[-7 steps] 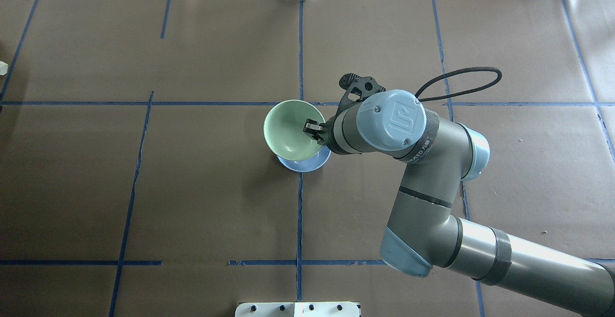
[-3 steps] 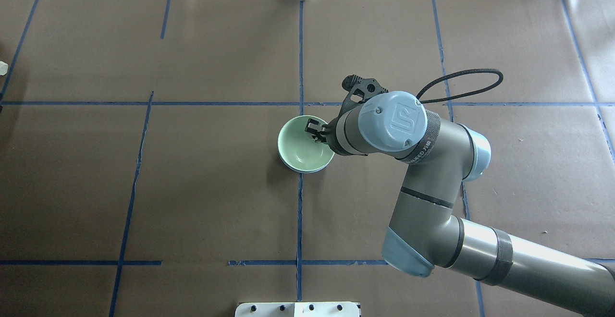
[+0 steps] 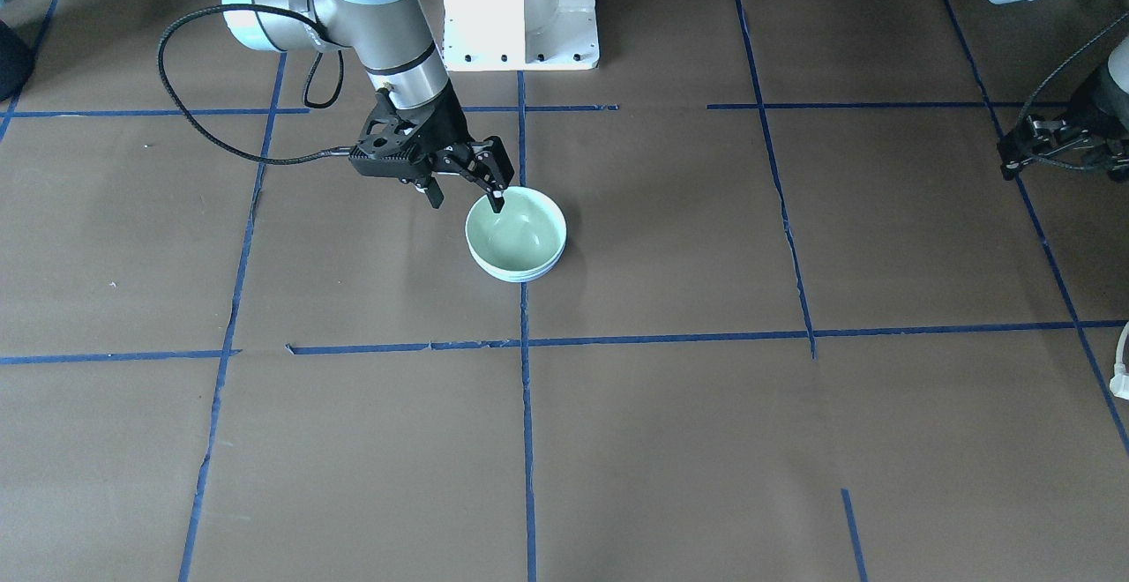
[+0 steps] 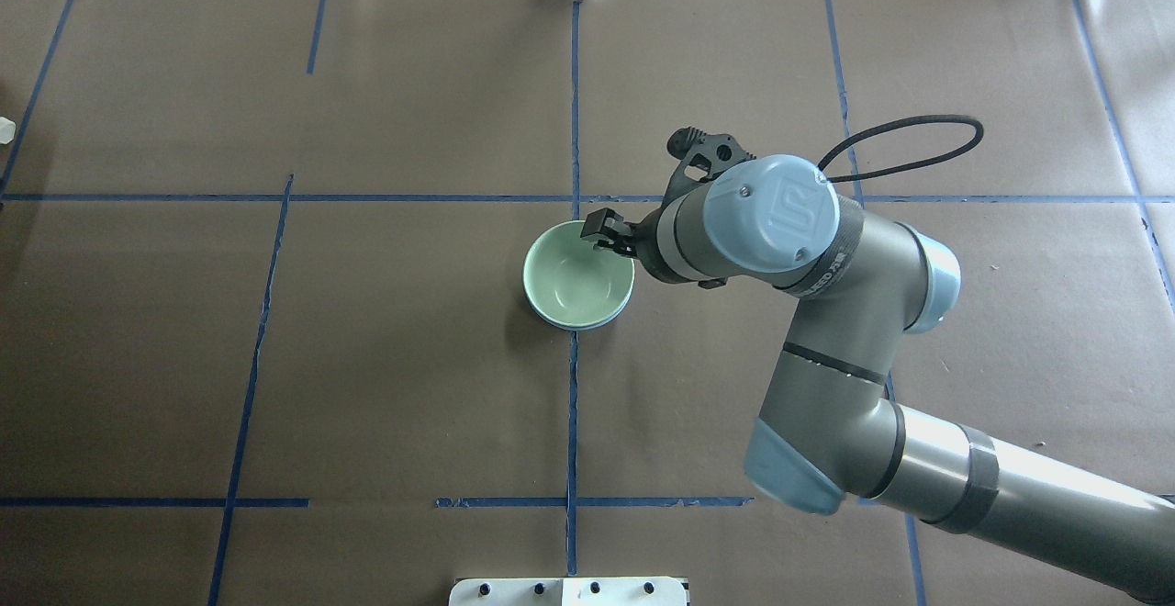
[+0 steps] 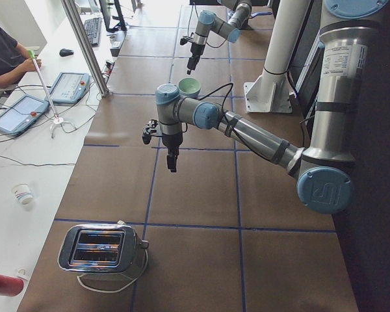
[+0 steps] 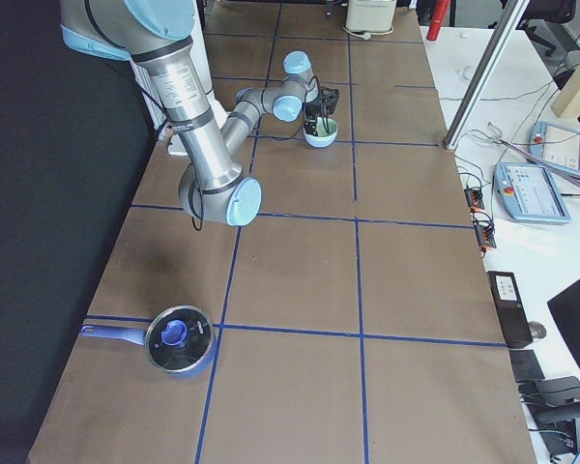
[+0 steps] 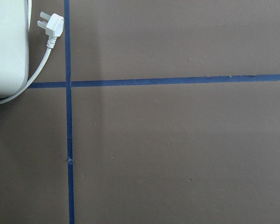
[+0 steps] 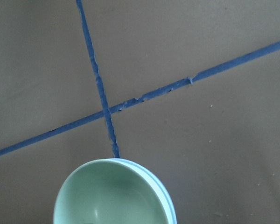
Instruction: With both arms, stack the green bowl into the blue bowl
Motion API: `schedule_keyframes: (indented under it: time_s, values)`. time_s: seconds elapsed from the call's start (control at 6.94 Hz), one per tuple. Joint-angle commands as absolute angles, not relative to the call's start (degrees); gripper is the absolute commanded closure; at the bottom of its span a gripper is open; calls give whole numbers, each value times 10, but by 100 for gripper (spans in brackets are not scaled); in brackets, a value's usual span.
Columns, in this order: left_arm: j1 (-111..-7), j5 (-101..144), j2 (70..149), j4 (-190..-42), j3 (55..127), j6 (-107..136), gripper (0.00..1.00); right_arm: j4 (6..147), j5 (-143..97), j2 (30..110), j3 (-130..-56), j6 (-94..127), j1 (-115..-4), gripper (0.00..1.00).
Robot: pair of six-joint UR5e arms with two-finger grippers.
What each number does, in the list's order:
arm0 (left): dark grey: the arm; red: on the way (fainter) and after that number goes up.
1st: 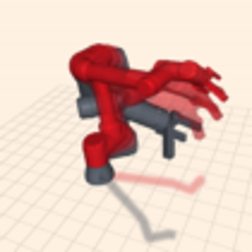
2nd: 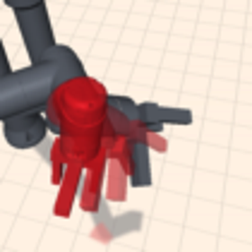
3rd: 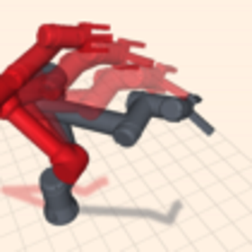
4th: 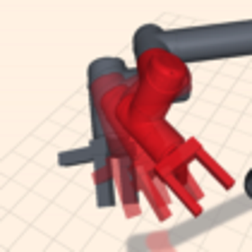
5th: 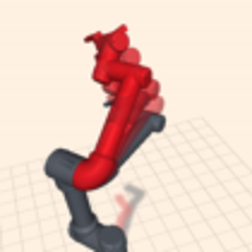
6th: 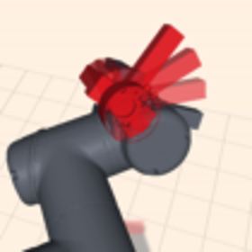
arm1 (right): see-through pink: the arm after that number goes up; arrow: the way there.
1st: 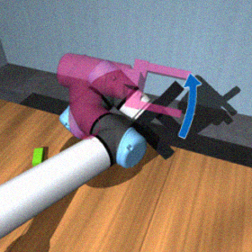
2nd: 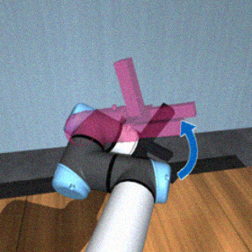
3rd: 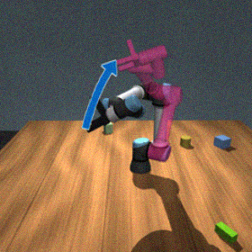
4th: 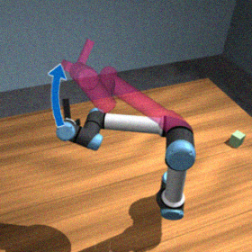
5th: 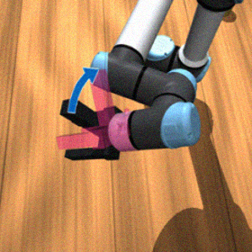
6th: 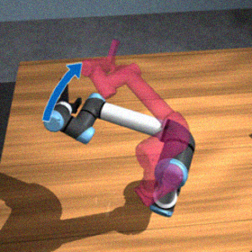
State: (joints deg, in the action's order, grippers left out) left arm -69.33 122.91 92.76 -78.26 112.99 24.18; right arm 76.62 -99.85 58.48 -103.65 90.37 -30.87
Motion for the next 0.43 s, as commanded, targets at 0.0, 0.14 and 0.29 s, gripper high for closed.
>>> schedule_keyframes:
  time_s: [0.0, 0.14, 0.29]
  values:
    - [-726, 1232, 927, -780, 1115, 189, 0, 800, -1091, 660, -1104, 767, -398, 0]
    - [-748, 1244, 927, -781, 1095, 152, 0, 815, -1156, 704, -1122, 660, -463, 0]
    - [-784, 1306, 927, -782, 1062, 95, 0, 814, -1226, 754, -1118, 523, -535, 0]
